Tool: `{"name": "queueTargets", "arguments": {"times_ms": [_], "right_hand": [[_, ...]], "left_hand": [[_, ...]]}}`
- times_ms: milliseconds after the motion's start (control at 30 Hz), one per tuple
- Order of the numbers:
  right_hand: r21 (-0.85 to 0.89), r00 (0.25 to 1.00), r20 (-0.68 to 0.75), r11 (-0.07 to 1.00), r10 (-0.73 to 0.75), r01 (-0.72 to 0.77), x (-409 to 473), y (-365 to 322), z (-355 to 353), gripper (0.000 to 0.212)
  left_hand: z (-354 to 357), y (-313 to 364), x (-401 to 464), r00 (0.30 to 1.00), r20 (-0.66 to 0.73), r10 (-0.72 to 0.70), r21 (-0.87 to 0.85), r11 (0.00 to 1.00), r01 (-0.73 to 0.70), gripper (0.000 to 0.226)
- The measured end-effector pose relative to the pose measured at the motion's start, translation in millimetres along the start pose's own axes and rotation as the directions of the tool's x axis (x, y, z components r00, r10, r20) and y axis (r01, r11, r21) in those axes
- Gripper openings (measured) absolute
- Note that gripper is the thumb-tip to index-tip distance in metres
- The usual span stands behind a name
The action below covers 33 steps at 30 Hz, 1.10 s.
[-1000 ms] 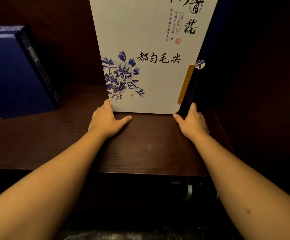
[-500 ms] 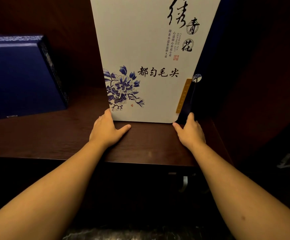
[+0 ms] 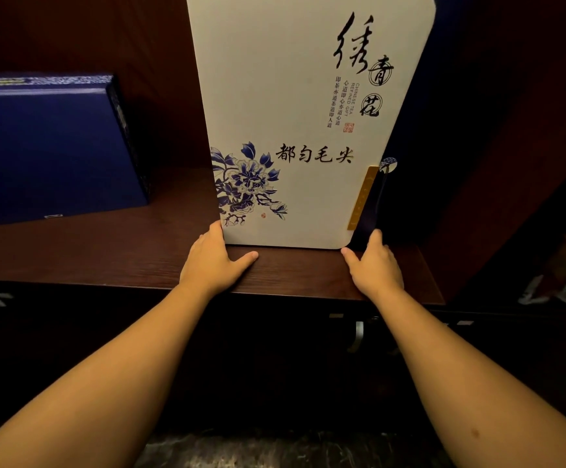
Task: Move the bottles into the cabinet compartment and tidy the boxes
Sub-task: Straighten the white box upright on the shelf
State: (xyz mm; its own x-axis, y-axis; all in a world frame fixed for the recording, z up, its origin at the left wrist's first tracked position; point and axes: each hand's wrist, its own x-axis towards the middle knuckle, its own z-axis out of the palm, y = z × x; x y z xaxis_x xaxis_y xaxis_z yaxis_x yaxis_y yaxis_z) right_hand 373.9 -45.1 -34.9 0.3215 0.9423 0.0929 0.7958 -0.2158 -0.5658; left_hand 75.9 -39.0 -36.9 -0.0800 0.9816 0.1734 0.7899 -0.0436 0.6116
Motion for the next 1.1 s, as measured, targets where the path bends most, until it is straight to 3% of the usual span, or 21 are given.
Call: {"name": "queueTargets", "arguments": {"times_ms": [200, 433, 700, 967, 1100], "right_hand": [[0.01, 1.0, -0.002, 1.0, 0.015, -0.015, -20, 5, -3, 0.053], [0.037, 1.0, -0.011, 0.999, 0.026, -0.026, -40, 10, -4, 0.07], [0.098, 1.0, -0.006, 0.995, 0.021, -0.021, -49, 10, -8, 0.055], [0.076, 0.994, 0.046, 0.992, 0.1, -0.103, -55, -9, -14, 0.059], [-0.034, 0.986, 0.042, 0.986, 0.164, -0.163, -80, -26, -21, 0.064]], "left_hand": [[-4, -3, -20, 1.0, -0.003, 0.03, -0.003, 1.0, -0.03, 0.081], [-8, -7, -40, 0.999, -0.024, 0.043, -0.028, 0.999, -0.044, 0.081], [-9, -8, -47, 0.999, -0.015, 0.029, -0.057, 0.998, -0.03, 0.082], [-29, -14, -46, 0.98, 0.187, 0.066, -0.151, 0.988, -0.038, 0.09], [-57, -34, -62, 0.957, 0.27, 0.107, -0.113, 0.99, -0.079, 0.078]]}}
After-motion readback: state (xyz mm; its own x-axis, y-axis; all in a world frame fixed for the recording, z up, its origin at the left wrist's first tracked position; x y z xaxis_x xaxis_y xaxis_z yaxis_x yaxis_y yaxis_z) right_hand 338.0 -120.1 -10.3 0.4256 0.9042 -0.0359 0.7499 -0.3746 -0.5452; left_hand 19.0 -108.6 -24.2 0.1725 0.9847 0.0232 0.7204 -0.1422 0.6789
